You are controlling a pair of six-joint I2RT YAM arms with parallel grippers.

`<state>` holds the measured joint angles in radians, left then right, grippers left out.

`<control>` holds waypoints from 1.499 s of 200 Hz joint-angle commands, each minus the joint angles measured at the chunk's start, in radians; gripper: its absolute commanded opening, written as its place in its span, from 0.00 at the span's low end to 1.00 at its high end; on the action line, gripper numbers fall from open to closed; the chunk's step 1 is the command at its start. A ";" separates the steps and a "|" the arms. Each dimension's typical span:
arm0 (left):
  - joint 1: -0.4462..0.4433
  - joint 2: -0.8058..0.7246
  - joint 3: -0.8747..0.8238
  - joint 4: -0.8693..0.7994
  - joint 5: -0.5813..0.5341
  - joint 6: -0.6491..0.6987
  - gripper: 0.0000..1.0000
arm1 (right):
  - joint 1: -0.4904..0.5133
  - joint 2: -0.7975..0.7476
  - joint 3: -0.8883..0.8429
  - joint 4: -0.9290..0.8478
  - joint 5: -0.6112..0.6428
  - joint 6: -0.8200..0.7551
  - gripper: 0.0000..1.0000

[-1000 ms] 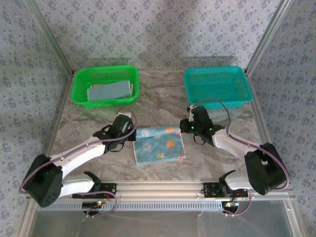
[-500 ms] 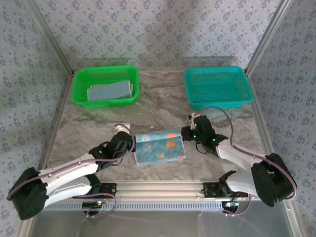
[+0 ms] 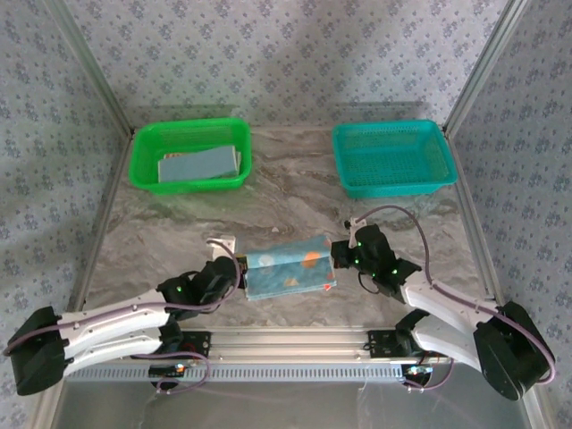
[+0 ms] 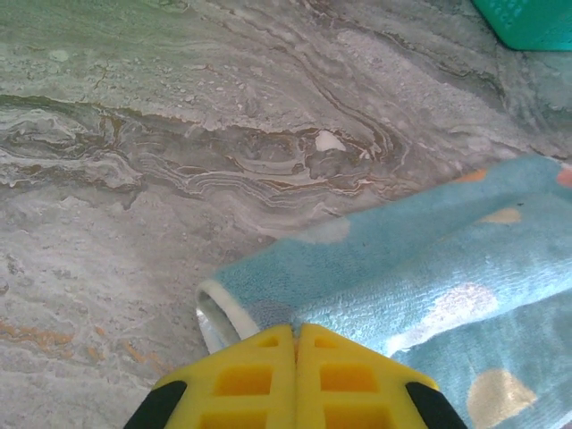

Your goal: Fold and stack the towels

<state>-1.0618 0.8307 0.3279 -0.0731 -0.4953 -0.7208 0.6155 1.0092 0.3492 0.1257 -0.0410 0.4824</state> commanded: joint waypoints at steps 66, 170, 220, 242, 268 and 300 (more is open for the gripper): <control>-0.115 -0.093 -0.029 -0.115 -0.074 -0.107 0.00 | 0.076 -0.088 -0.072 -0.055 0.081 0.054 0.00; -0.169 -0.140 -0.090 -0.131 -0.024 -0.155 0.00 | 0.129 -0.121 -0.127 -0.061 0.126 0.096 0.00; -0.173 -0.155 -0.113 -0.124 0.019 -0.143 0.00 | 0.145 -0.113 -0.136 -0.064 0.127 0.109 0.01; -0.173 -0.178 -0.118 -0.127 0.054 -0.122 0.14 | 0.151 -0.120 -0.133 -0.082 0.131 0.114 0.16; -0.173 -0.227 -0.106 -0.185 0.074 -0.122 0.42 | 0.151 -0.132 -0.110 -0.130 0.134 0.114 0.36; -0.172 -0.316 -0.058 -0.326 0.056 -0.160 0.48 | 0.150 -0.130 -0.041 -0.217 0.133 0.092 0.42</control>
<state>-1.2266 0.5682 0.2180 -0.2703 -0.4332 -0.8558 0.7601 0.8860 0.2379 -0.0013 0.0723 0.5861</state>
